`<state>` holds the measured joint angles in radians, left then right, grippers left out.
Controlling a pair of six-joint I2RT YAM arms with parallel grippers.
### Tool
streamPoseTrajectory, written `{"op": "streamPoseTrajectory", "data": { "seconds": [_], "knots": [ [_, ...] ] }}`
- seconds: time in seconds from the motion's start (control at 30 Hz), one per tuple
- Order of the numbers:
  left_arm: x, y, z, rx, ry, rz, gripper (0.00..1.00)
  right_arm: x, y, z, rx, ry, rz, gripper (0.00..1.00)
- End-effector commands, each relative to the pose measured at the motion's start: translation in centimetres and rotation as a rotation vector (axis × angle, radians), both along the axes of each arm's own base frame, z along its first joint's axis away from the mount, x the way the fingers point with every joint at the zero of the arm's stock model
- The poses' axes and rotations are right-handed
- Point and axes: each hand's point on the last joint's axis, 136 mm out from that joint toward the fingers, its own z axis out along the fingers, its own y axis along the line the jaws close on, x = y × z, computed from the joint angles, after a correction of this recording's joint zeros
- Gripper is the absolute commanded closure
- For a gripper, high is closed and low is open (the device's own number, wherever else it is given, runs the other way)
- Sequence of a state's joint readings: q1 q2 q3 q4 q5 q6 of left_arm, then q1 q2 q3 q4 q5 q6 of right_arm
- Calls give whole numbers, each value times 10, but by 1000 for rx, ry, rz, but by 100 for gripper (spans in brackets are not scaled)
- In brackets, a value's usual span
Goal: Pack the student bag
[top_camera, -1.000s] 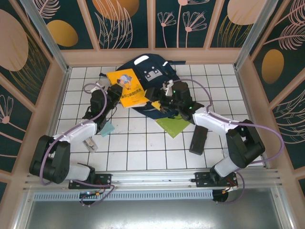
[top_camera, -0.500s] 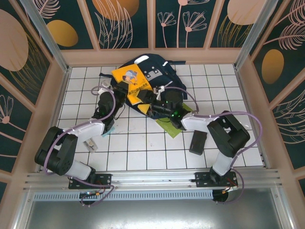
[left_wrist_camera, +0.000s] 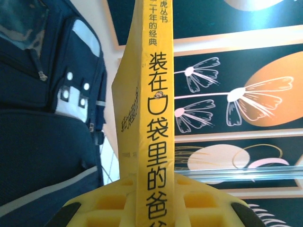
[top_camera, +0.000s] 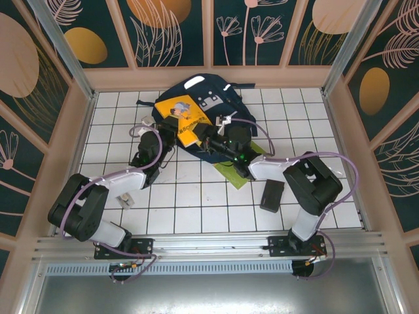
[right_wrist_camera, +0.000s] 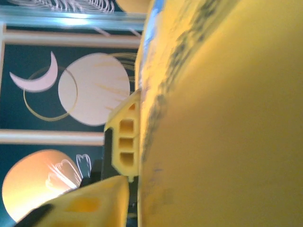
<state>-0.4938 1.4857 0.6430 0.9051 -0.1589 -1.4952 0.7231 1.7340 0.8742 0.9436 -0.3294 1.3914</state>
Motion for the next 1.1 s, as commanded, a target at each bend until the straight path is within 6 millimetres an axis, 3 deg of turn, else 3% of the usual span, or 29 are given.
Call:
{"op": "streamPoseTrajectory", "data": {
  "seconds": [0.0,0.03,0.2,0.3,0.5,0.53,0.57,0.73,0.93,1.07],
  "knots": [
    [-1,1,21,-33,-68,6,100,13,-18,26,9,-72,-90,92],
    [-1,-3,22,-25,-70,-12,94,16,-20,25,2,-72,-96,100],
    [0,-27,15,103,-47,-134,39,27,-39,29,-41,-121,-123,100],
    [-3,-44,2,237,-12,-234,27,38,-63,24,-123,-140,-140,100],
    [-8,-77,-29,560,28,-477,25,55,-137,7,-365,-140,-233,100],
    [-9,-80,-42,632,55,-522,25,56,-152,4,-413,-131,-253,100],
    [-6,-87,-40,690,42,-558,26,57,-165,2,-448,-124,-270,100],
    [8,-102,-83,981,132,-745,29,54,-228,0,-547,-99,-362,100],
    [17,-134,-100,1197,90,-876,31,47,-274,-4,-618,-74,-432,100],
    [22,-157,-115,1369,70,-930,33,41,-293,-10,-625,-52,-464,100]
  ]
}}
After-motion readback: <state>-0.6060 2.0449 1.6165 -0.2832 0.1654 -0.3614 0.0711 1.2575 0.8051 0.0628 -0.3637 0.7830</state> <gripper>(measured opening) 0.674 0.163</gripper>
